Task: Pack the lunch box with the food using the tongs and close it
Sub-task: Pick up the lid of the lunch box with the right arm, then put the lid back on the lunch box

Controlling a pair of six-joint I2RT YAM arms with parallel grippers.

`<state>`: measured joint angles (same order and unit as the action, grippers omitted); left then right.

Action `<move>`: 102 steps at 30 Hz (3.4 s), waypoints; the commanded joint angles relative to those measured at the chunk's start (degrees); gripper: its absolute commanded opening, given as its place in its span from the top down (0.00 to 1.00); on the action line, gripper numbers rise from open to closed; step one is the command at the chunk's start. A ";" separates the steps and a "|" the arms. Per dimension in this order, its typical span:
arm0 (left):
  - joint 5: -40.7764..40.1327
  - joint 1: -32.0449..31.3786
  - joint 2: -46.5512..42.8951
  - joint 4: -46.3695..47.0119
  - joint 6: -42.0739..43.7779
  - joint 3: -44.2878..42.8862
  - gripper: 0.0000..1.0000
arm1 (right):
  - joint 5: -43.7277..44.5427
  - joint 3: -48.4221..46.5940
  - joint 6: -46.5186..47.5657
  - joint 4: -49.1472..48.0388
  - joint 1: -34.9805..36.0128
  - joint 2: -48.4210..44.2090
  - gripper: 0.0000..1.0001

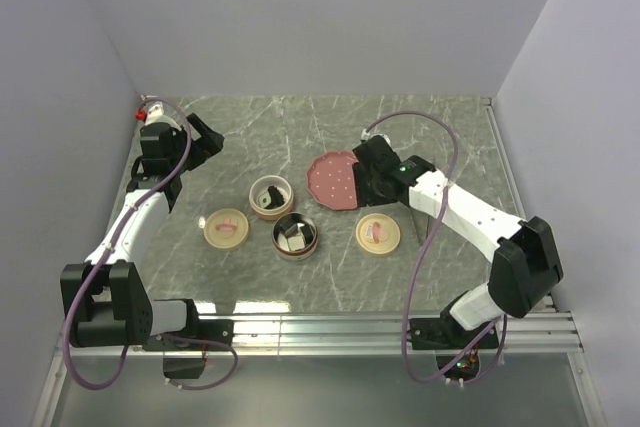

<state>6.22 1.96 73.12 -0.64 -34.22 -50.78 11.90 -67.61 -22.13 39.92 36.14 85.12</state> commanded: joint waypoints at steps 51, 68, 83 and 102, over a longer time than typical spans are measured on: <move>1.16 0.07 -1.23 2.49 -0.76 0.60 0.01 | 1.81 8.65 -5.38 -0.64 1.92 5.94 0.91; 4.77 -1.52 -3.34 2.23 1.96 -0.19 0.01 | 0.50 -11.38 -1.08 5.07 2.00 7.16 0.98; 5.65 -1.60 -3.60 1.53 1.35 -0.81 0.01 | -15.93 -21.94 7.27 4.29 6.92 11.11 0.98; 5.47 -2.92 -2.28 -1.11 1.52 -1.42 0.01 | -32.29 -25.90 15.10 5.60 10.53 21.31 0.98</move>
<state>10.48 -0.91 70.98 -2.04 -33.23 -50.15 -16.51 -90.67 -8.97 45.45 45.80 105.69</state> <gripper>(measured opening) 0.995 0.132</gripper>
